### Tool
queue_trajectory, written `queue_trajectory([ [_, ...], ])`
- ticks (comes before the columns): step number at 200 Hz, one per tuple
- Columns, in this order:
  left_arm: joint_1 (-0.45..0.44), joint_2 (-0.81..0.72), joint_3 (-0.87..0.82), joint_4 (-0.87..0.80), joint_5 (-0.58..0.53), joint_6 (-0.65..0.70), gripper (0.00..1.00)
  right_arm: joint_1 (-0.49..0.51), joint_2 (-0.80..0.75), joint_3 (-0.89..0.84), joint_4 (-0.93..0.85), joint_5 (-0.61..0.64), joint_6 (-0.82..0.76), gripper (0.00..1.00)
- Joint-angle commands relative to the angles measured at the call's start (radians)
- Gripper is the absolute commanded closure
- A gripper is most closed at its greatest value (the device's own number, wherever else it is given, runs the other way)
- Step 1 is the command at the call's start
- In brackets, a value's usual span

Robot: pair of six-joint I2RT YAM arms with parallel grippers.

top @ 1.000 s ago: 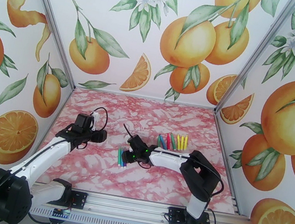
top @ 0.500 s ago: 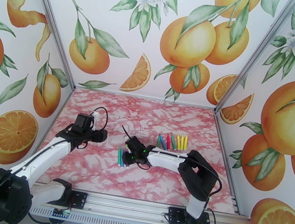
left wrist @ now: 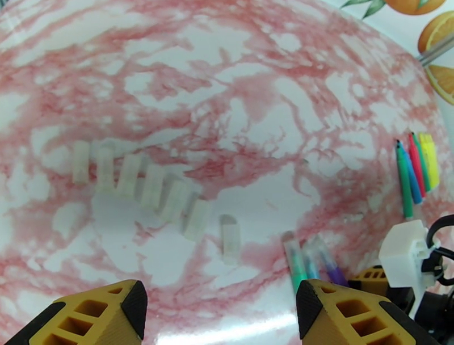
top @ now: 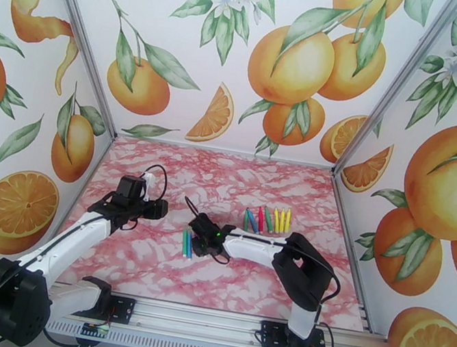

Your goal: Open the pen caps

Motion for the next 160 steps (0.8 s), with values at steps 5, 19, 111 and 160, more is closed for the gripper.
queue_trajectory([
  [5,0.006,0.009,-0.007,0.039,0.025,-0.021,0.27,0.001,0.066,0.009,-0.025,0.057,-0.014,0.78],
  [19,0.007,0.010,-0.008,0.047,0.030,-0.024,0.27,0.007,0.074,0.016,-0.042,0.073,-0.022,0.80],
  [111,-0.005,0.086,-0.012,0.153,0.157,-0.094,0.26,0.011,-0.034,-0.103,0.123,0.113,-0.029,0.88],
  [160,-0.039,0.129,0.011,0.221,0.257,-0.114,0.27,-0.021,-0.155,-0.218,0.296,0.058,-0.027,0.91],
])
